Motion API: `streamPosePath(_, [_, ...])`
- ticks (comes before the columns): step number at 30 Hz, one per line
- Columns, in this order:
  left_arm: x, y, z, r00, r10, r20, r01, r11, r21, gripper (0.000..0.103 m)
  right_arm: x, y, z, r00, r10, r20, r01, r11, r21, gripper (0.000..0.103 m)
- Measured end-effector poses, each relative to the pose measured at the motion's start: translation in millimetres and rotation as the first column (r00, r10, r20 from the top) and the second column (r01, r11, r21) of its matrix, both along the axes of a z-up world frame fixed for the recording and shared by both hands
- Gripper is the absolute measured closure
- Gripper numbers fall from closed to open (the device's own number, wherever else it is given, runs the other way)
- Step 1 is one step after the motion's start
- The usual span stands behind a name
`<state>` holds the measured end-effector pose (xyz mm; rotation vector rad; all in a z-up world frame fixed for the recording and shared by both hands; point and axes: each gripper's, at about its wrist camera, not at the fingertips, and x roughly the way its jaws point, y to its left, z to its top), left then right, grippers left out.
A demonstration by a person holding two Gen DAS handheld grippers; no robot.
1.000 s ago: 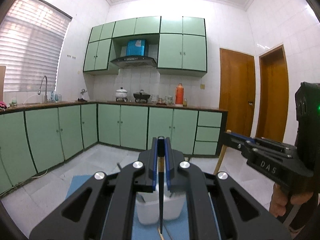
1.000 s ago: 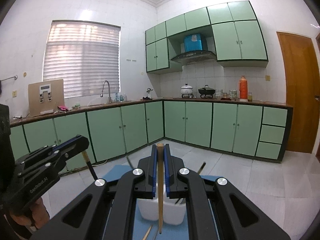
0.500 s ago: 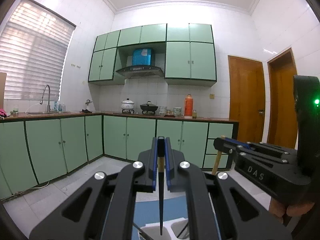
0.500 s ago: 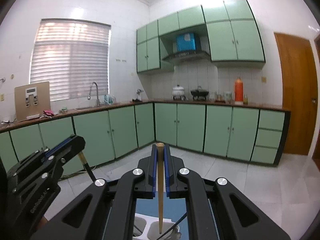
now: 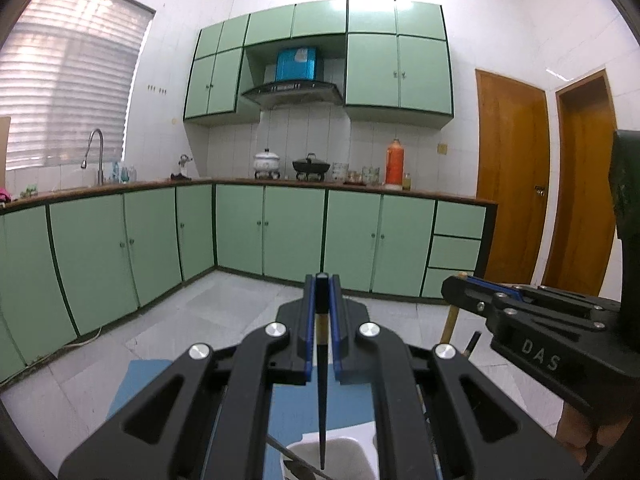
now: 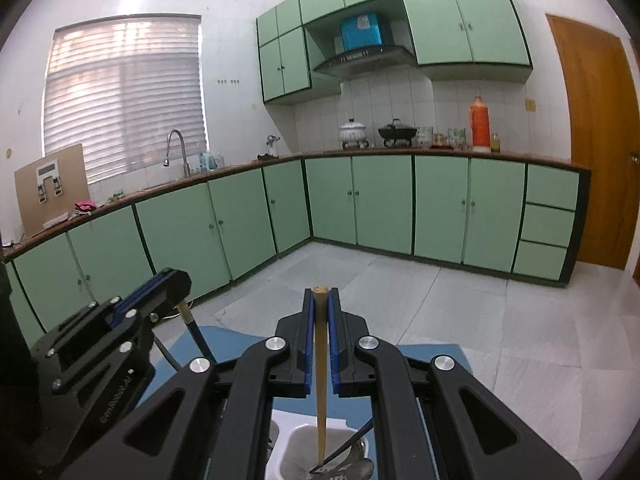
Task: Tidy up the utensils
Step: 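Lift both chopsticks and carry them over the white holder, then lower both chopsticks into the holder and open both tools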
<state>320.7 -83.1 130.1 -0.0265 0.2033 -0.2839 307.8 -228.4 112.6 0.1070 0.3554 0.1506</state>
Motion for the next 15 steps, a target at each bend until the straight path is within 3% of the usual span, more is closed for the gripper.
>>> streamPosePath(15, [17.2, 2.2, -36.4, 0.995, -0.002, -0.097, 0.004, 1.0, 0.024, 0.097, 16.9, -6.3, -41.1, 0.996, -0.006, -0.089, 0.008, 0.999, 0.032, 0.096])
